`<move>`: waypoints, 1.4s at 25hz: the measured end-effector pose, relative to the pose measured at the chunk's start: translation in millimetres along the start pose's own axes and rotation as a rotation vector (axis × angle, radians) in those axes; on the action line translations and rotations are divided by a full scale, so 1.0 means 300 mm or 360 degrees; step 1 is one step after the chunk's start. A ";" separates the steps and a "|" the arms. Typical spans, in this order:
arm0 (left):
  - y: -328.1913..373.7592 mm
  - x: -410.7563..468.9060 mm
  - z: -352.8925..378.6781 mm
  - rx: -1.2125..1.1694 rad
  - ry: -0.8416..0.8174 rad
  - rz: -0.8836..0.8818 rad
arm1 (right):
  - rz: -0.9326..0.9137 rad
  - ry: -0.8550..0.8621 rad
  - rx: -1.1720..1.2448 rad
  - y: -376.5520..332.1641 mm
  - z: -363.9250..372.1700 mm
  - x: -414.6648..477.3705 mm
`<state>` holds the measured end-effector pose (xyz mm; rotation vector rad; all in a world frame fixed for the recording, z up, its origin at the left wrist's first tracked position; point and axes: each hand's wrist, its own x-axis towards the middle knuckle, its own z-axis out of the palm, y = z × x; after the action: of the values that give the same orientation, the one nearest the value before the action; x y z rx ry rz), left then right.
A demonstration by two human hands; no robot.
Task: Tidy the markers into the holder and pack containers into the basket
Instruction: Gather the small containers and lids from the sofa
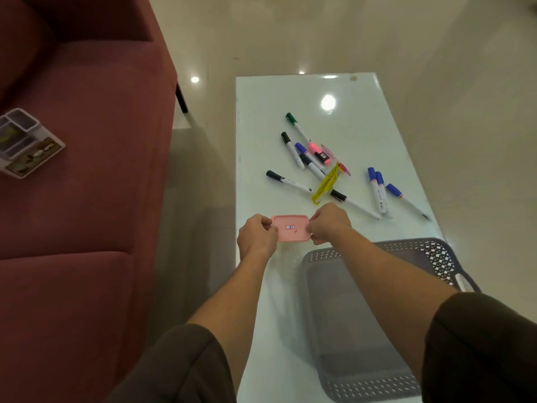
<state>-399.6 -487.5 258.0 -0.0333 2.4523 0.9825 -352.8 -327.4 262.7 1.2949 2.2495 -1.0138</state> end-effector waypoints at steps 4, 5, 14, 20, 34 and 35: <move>-0.044 0.048 0.021 0.0014 -0.0069 -0.0050 | 0.0039 -0.0036 -0.0167 -0.015 0.017 0.034; -0.046 0.053 0.019 0.0019 -0.0089 -0.0048 | 0.0064 -0.0062 -0.0195 -0.018 0.004 0.027; 0.028 0.228 -0.500 -0.0128 0.0361 -0.0015 | -0.0392 0.0162 0.0177 -0.575 0.013 -0.142; -0.243 0.430 -1.117 -0.0280 0.0929 -0.0179 | -0.0887 -0.0032 0.0405 -1.186 0.382 -0.295; -0.707 0.913 -1.682 -0.0565 0.1222 -0.0544 | -0.0991 0.0314 0.0183 -1.932 0.965 -0.210; -0.712 0.926 -1.683 -0.0553 0.1201 -0.0534 | -0.0973 0.0316 0.0156 -1.955 0.983 -0.197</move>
<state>-820.7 -932.4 307.1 -1.0696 2.7189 1.3992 -836.5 -769.1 336.9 0.7685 2.8700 -1.2445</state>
